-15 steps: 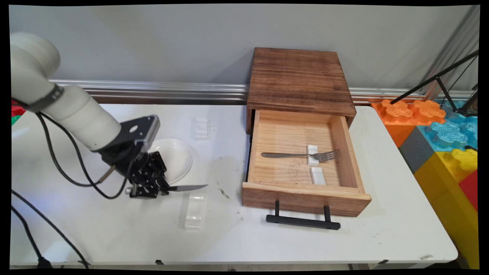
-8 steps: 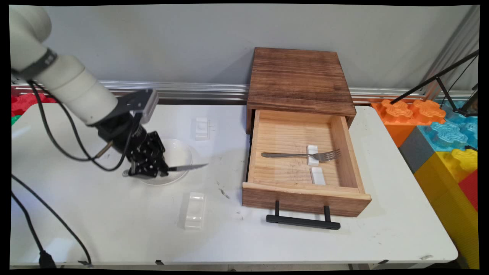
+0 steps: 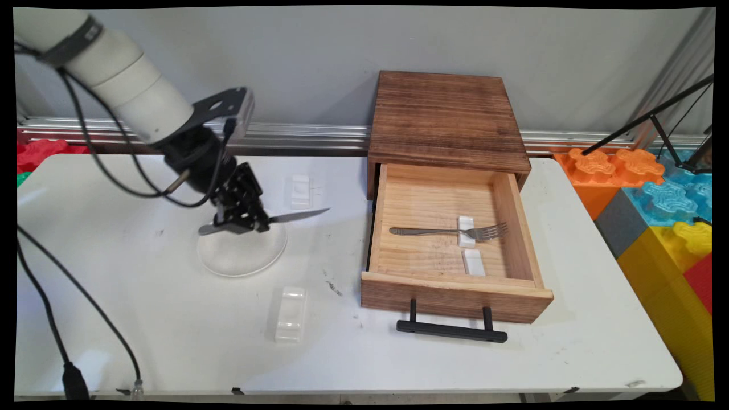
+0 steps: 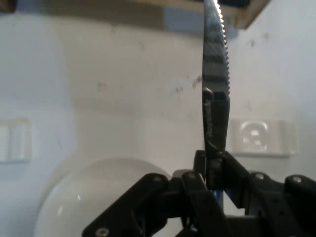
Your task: Place the picked object into the drawer
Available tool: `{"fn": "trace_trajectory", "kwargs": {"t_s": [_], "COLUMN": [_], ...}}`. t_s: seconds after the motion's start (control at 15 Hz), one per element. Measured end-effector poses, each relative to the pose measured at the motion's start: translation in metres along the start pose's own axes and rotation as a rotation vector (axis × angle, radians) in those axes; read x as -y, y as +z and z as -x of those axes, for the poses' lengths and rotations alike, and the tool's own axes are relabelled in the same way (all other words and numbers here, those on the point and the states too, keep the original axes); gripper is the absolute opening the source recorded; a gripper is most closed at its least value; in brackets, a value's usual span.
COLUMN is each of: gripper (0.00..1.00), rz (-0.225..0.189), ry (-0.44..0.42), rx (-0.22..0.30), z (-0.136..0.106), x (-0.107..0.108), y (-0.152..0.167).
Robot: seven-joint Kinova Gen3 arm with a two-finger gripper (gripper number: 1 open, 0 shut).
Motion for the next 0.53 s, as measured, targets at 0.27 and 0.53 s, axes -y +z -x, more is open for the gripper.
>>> {"fn": "trace_trajectory", "kwargs": {"t_s": [0.27,0.53], "gripper": [0.00,0.00], "rz": [0.012,0.026], "ry": [0.008,0.015], "rx": [-0.018,-0.030], "z": [-0.034,-0.063], "x": [0.009,0.013], "y": [-0.003,0.002]}}
